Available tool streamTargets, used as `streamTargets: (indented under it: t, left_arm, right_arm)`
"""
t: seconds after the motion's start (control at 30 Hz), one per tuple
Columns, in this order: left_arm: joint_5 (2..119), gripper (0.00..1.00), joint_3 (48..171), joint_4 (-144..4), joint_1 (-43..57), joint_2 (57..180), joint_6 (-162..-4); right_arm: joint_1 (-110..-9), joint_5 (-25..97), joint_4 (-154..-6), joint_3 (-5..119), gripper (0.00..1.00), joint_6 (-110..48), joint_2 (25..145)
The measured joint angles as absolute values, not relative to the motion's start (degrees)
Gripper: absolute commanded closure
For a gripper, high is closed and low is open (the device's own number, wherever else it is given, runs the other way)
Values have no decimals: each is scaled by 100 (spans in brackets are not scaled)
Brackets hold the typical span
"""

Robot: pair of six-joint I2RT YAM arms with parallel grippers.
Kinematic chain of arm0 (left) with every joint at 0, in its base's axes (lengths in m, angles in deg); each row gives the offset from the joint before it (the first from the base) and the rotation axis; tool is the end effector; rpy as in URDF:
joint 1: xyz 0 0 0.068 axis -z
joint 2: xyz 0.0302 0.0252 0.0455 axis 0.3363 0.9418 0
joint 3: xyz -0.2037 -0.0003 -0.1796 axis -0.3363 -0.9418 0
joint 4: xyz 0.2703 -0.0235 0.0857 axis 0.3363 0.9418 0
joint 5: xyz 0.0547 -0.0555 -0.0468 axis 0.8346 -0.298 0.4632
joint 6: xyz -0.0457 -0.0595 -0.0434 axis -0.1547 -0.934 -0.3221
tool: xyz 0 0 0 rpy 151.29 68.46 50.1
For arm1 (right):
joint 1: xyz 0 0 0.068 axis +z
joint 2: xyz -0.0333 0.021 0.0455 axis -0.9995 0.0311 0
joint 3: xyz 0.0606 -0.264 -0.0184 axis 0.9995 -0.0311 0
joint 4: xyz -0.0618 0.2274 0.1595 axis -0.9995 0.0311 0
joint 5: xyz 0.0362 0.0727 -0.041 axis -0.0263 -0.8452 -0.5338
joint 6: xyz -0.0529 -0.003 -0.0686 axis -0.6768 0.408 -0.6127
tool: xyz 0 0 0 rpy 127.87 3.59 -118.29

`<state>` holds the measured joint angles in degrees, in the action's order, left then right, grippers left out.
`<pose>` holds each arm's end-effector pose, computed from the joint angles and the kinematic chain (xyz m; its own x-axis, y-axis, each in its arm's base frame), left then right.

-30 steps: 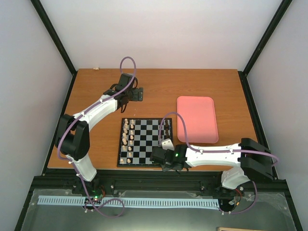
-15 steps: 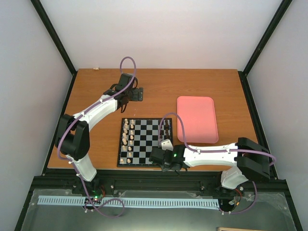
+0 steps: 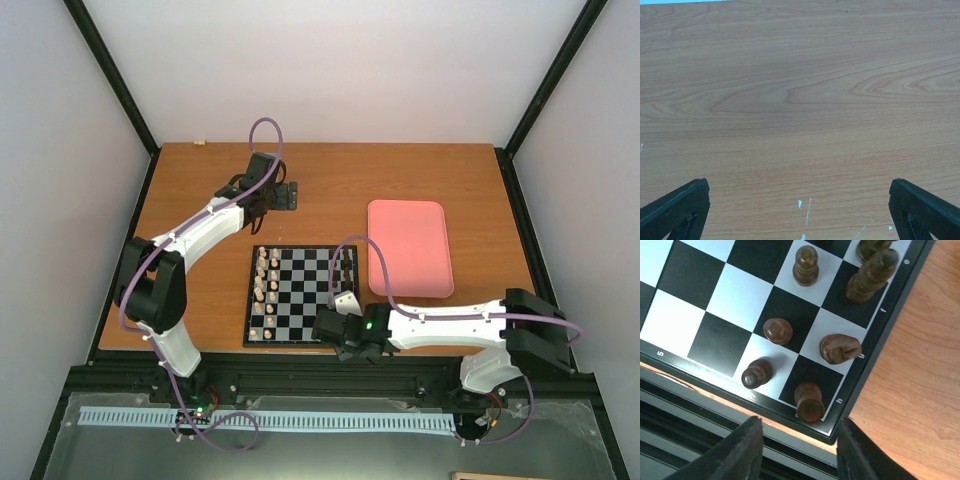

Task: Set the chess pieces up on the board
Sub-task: Place the chess piece on the chessboard, then reset both arms

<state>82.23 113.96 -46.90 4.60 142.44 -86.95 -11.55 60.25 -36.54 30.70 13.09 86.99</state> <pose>0.4093 -0.1648 0.2198 -0.6757 0.0193 -0.7369 0.0675 0.9971 -0.0357 0.0853 0.2650 0.1313 -0.8551 -0.3786 -0.3541 -0.4022 0.9155 -0.0078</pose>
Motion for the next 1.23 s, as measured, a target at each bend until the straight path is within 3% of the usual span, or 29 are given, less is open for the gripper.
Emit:
streamTargets:
  t: [0.03,0.07,0.1,0.13,0.47,0.93,1.23]
  left_arm:
    - [8223,0,11396,-4690,460,14244,-8695]
    - [8223,0,11396,-4690,460,14244,-8695]
    - [8221,0,11396,-4690,460,14244,-8695]
    - [8223,0,11396,-4690,460,14244,-8695]
    - [8146,0,11396,-4692,460,14244,-8691]
    - [8111,0,11393,-4690,460,14052,-8695]
    - [8162,0,11393,-4690,460,13916,-8715]
  right_arm:
    - [-1140,6030,-3621,3072,51,1311,8656]
    - [-1129,6045,-3569,3076,34,1320,8599]
    - [-1123,6060,-3503,3085,4,1350,8536]
    - [-1118,6093,-3418,3103,1,1370,8448]
    - [-1418,6943,-2590,3723,0,1429,7607]
    - [-6117,7131,-4295,3874,0,-1198,7235]
    - [-6510,6908,-5136,4434,0,-2011,8251]
